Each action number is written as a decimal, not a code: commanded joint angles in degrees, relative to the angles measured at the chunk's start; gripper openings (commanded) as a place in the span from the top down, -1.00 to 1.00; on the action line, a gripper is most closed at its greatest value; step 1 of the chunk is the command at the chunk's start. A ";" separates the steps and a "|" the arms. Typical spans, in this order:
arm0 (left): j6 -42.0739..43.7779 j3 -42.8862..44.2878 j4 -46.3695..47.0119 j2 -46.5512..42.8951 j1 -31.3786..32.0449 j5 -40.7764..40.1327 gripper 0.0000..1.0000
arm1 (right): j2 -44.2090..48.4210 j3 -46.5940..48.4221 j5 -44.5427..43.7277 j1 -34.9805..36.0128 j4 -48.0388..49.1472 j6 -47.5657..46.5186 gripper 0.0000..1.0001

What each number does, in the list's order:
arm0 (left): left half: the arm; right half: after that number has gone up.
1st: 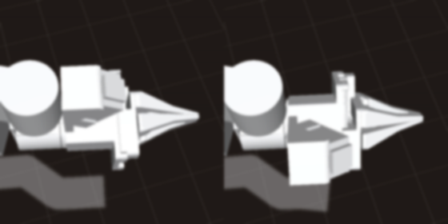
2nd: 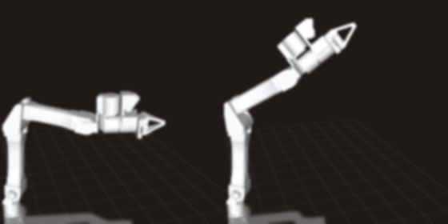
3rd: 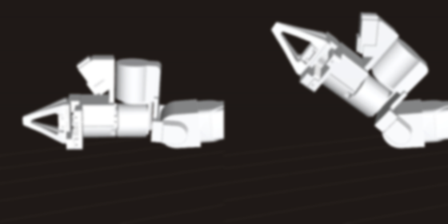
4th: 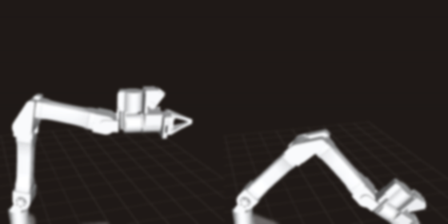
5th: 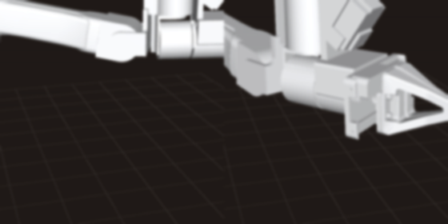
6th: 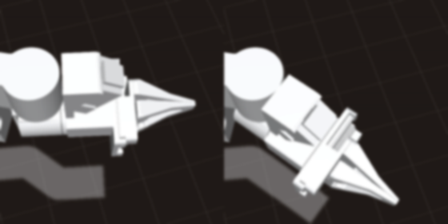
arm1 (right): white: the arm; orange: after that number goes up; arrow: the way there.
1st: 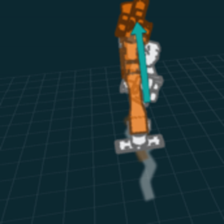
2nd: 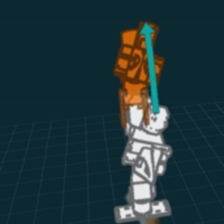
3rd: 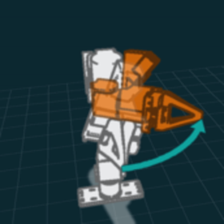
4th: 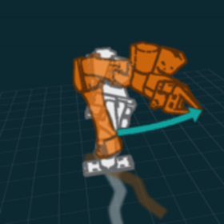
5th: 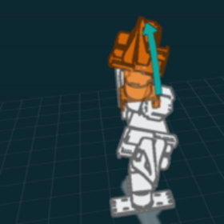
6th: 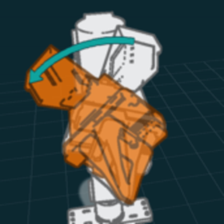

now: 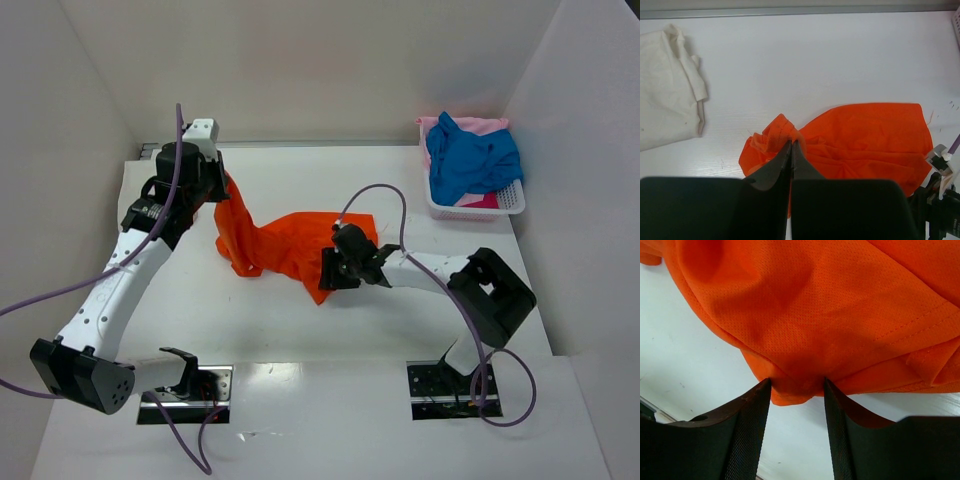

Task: Fold and stack the t-shirts
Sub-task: Flatten out the tshirt

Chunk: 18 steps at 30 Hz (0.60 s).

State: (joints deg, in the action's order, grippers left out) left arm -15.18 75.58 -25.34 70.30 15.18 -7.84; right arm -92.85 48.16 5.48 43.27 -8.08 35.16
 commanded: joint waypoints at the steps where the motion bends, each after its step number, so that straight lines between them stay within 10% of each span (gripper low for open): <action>1: 0.59 -0.52 1.61 -0.69 -0.24 -0.78 1.00 | -0.49 2.55 0.15 1.03 2.37 0.61 -0.05; 6: 0.59 -0.52 1.61 -0.69 -0.24 -0.78 1.00 | -0.49 2.02 0.15 1.03 2.07 0.08 -0.02; 15: 0.59 -0.52 1.61 -0.69 -0.24 -1.30 1.00 | -1.72 3.51 -1.54 1.03 2.01 0.61 0.95; 18: 1.12 0.00 1.61 -0.69 -0.24 -1.63 1.00 | -0.39 4.22 -4.00 1.03 0.77 0.93 1.00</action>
State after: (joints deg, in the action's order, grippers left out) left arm -15.10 75.09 -25.34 70.30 15.18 -8.29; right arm -94.21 48.95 5.15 43.62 -8.35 35.71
